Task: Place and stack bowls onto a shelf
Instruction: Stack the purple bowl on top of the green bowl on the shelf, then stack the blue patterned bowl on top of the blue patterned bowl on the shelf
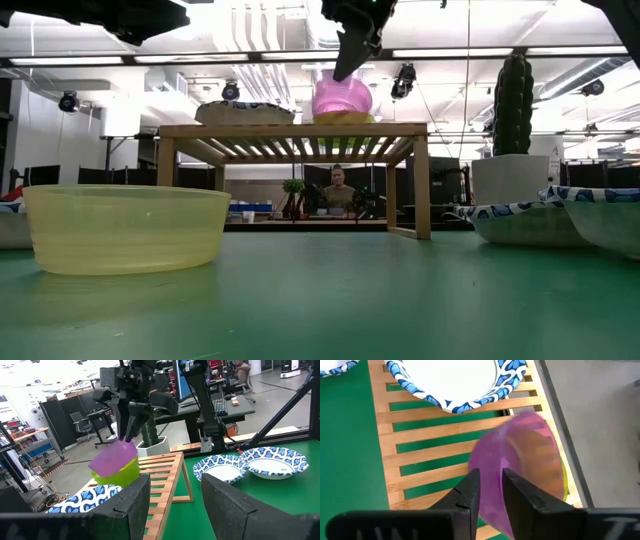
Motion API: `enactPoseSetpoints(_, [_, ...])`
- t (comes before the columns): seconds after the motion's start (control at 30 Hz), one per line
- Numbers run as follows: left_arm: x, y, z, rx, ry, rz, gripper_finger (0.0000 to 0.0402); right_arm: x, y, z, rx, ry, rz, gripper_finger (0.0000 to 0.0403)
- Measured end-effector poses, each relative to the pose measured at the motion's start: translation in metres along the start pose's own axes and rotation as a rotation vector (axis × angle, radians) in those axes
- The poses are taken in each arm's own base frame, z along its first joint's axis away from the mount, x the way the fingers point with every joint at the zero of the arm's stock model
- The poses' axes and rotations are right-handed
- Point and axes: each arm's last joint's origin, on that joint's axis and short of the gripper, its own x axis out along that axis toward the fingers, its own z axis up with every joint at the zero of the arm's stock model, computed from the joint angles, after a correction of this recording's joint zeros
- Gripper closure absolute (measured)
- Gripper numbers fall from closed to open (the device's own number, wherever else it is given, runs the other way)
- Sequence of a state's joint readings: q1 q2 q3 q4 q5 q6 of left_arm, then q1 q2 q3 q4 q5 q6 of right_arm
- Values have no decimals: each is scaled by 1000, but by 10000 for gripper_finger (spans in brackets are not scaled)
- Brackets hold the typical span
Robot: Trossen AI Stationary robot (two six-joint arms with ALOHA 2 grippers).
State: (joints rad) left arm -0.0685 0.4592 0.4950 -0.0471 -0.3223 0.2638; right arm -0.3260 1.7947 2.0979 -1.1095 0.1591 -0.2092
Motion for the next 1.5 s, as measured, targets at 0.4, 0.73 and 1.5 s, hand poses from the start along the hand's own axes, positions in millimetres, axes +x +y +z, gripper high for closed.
enactPoseSetpoints(0.4, [0, 0, 0, 0, 0, 0, 242, 0, 0, 0, 0, 3, -13, 323])
enactPoseSetpoints(0.73, [0, 0, 0, 1, 2, -1, 242, -6, 36, 0, -40, -19, 193, 323])
enactPoseSetpoints(1.5, [0, 1, 4, -111, -44, 9, 242, -9, 158, -112, -197, -582, 364, 335])
